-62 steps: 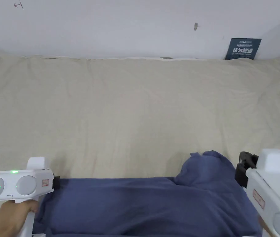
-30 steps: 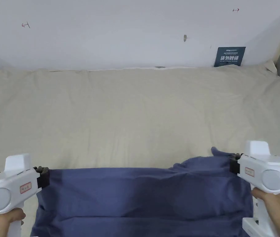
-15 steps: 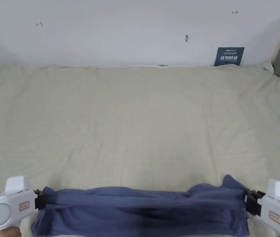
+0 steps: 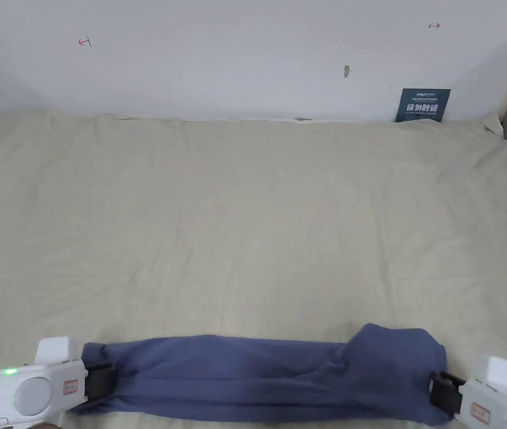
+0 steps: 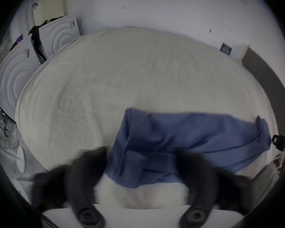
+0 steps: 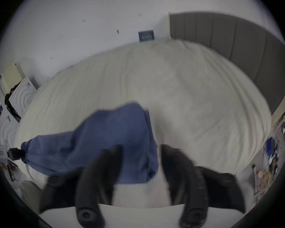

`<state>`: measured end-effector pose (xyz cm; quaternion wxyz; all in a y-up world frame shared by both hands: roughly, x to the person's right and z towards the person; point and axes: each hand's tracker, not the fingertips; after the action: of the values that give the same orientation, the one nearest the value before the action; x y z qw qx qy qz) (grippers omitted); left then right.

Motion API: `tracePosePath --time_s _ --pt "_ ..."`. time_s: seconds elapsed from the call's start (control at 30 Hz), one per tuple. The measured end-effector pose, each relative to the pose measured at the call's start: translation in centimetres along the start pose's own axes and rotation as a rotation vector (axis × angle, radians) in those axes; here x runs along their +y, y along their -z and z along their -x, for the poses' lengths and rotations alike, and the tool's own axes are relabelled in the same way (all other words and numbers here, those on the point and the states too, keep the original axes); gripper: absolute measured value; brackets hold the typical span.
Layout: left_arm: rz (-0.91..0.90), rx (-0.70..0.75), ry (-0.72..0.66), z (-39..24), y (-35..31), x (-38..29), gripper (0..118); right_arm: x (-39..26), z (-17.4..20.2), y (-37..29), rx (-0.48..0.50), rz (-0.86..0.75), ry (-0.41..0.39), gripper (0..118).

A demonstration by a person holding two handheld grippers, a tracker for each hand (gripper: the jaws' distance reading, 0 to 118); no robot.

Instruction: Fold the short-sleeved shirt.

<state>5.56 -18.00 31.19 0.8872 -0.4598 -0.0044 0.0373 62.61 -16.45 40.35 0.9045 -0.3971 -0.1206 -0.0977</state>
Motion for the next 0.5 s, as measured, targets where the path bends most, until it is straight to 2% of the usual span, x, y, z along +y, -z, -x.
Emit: tracePosePath --time_s 0.03,0.07,0.1,0.27,0.4,0.5 --pt "-0.044 -0.022 -0.017 -0.3 -0.9 0.6 118 0.8 0.3 -0.4 -0.009 -0.051 -0.032 83" --pt "-0.111 -0.037 -0.035 -0.8 -2.2 1.3 118 2.0 1.0 -1.4 -0.012 -0.118 -0.056 92" --pt "-0.183 -0.056 -0.047 -1.3 -3.4 1.9 115 3.0 1.7 -2.5 -0.009 -0.182 -0.071 95" --pt "-0.494 -0.115 -0.029 -5.1 -10.6 5.8 112 7.3 6.0 -8.8 0.029 -0.476 -0.11 95" --pt "-0.714 -0.09 0.024 -8.0 -14.5 7.5 111 8.6 8.7 -12.0 0.025 -0.623 -0.116 95" --pt "-0.819 -0.064 0.066 -9.7 -15.8 7.8 110 8.6 10.2 -13.3 0.014 -0.675 -0.132 95"
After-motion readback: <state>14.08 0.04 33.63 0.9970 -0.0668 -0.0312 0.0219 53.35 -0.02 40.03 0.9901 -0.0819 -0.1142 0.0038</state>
